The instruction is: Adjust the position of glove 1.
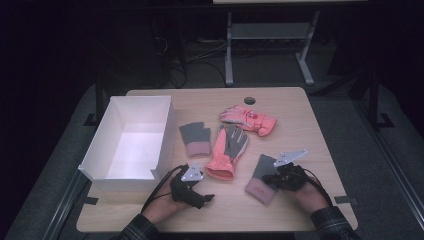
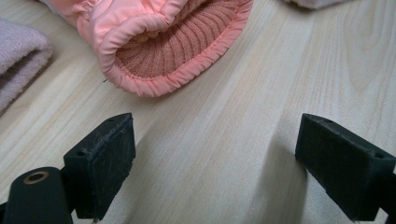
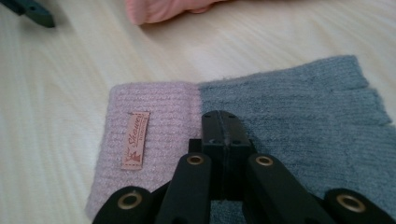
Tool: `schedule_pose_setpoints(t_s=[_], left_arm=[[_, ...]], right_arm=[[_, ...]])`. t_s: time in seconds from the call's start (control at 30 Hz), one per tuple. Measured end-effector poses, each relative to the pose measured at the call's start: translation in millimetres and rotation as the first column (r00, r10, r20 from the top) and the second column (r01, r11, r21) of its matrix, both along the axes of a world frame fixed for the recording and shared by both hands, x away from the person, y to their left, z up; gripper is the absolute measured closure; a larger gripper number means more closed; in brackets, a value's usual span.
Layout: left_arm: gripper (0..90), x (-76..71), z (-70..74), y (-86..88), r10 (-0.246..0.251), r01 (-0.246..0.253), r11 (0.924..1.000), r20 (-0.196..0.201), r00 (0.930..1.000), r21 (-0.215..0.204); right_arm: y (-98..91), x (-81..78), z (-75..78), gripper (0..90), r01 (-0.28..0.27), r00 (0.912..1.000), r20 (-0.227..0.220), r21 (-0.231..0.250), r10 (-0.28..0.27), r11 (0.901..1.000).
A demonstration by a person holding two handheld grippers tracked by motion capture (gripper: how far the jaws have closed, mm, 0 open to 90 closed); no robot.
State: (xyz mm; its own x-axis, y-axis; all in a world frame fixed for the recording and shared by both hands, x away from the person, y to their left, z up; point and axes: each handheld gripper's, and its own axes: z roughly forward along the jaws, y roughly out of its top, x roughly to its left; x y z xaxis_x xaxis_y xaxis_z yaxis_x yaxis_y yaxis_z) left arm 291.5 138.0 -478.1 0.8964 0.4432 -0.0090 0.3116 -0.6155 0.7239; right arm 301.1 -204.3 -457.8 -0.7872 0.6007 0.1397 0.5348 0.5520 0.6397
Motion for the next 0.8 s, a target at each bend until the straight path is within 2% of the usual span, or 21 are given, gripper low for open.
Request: schedule_pose_setpoints(t_s=[0.1, 0.2, 0.23, 0.33, 0.4, 0.43, 0.5, 0.53, 0.8], left_arm=[[11.3, 0.0, -0.1, 0.0, 0.000, 0.000, 1.0000, 0.000, 1.0000, 0.000], [11.3, 0.1, -0.1, 0.0, 0.000, 0.000, 1.0000, 0.000, 1.0000, 0.000], [11.3, 0.0, -0.1, 0.0, 0.000, 0.000, 1.0000, 0.000, 1.0000, 0.000], [11.3, 0.1, -0.1, 0.0, 0.000, 0.000, 1.0000, 0.000, 1.0000, 0.000], [11.3, 0.0, -0.1, 0.0, 0.000, 0.000, 1.0000, 0.000, 1.0000, 0.000], [11.3, 0.1, -0.1, 0.0, 0.000, 0.000, 1.0000, 0.001, 1.0000, 0.000], [11.3, 0.0, -0.1, 0.0, 0.000, 0.000, 1.0000, 0.000, 1.0000, 0.000], [11.3, 0.5, 0.1, 0.2, -0.004, 0.004, 1.0000, 0.007, 1.0000, 0.003], [11.3, 0.6, 0.2, 0.3, -0.006, 0.006, 1.0000, 0.008, 1.0000, 0.005]], right_arm=[[6.6, -5.0, -0.6, 90.0, -0.029, 0.9996, 0.002, 0.015, 0.029, 0.9995], [3.4, -7.1, 2.5, 90.0, -0.019, 0.9997, 0.013, 0.019, 0.019, 0.9996], [-5.1, -11.6, 6.3, 89.9, 0.001, 0.9998, 0.018, 0.032, -0.001, 0.9995], [-17.3, -21.1, 8.2, 89.9, 0.012, 0.9995, 0.029, 0.043, -0.013, 0.9990], [-19.5, -23.7, 8.0, 90.0, 0.011, 0.9994, 0.032, 0.045, -0.012, 0.9989], [-22.3, -31.7, 7.3, 90.0, 0.012, 0.9997, 0.019, 0.047, -0.013, 0.9988], [-22.6, -34.8, 6.2, 89.9, 0.004, 0.9998, 0.017, 0.045, -0.005, 0.9990], [-22.0, -40.2, 3.7, 89.9, -0.006, 1.0000, 0.000, 0.039, 0.006, 0.9992], [-10.1, -40.9, 0.1, 90.0, -0.050, 0.9985, -0.018, 0.035, 0.051, 0.9981]])
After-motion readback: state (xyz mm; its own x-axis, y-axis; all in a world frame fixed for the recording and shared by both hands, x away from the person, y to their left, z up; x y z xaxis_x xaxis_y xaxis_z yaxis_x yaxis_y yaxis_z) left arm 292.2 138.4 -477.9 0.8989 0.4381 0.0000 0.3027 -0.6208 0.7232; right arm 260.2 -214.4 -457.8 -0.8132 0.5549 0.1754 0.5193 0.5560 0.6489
